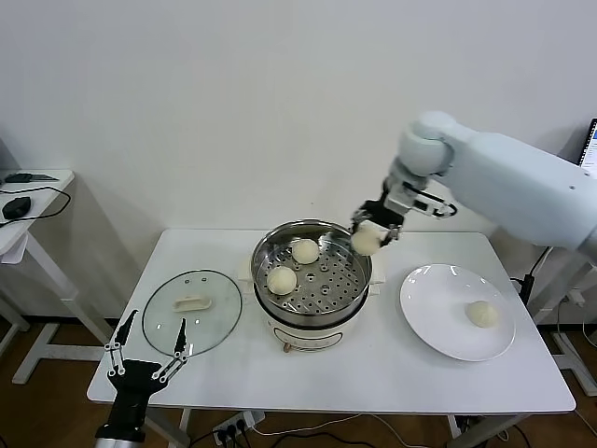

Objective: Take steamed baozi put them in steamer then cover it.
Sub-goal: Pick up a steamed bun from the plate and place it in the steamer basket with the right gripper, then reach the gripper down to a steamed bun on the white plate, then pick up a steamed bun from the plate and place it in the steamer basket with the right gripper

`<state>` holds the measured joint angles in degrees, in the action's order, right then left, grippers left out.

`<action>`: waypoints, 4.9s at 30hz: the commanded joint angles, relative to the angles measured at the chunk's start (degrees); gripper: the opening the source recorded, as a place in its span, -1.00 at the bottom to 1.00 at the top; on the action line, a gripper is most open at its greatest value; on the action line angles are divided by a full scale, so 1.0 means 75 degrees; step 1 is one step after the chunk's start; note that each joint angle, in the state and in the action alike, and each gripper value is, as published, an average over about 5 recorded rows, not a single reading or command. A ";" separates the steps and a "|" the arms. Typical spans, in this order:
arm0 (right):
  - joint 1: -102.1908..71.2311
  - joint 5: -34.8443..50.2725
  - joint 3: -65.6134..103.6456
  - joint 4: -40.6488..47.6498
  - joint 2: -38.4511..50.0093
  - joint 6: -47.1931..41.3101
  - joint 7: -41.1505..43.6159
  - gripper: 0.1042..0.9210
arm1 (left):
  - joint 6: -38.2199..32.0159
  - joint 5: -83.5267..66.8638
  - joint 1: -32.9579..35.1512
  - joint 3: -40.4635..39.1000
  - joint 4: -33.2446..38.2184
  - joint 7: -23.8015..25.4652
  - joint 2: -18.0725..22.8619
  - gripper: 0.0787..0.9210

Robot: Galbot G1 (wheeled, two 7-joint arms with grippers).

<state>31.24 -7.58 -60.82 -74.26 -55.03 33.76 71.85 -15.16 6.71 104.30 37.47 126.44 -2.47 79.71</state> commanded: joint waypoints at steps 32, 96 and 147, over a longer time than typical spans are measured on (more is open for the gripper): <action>-0.1044 -0.2359 -0.0695 -0.0898 -0.1086 0.2139 -0.0980 0.45 | -0.0081 -0.0040 -0.0062 0.0061 -0.0099 -0.0025 0.0018 0.77; -0.3527 0.0289 0.1678 0.5384 0.1556 -0.2948 -0.0221 0.76 | 0.0005 -0.0049 -0.0097 -0.0010 -0.0167 -0.0067 -0.0080 0.77; 0.1673 0.3401 -0.1427 0.2860 0.0375 -0.3888 0.1814 0.37 | -0.0009 -0.0055 -0.0179 -0.0019 -0.0168 -0.0117 -0.0086 0.77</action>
<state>23.90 3.69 -56.70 -43.72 -46.46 8.27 79.97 -15.21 6.29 102.93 37.33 125.04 -3.34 79.09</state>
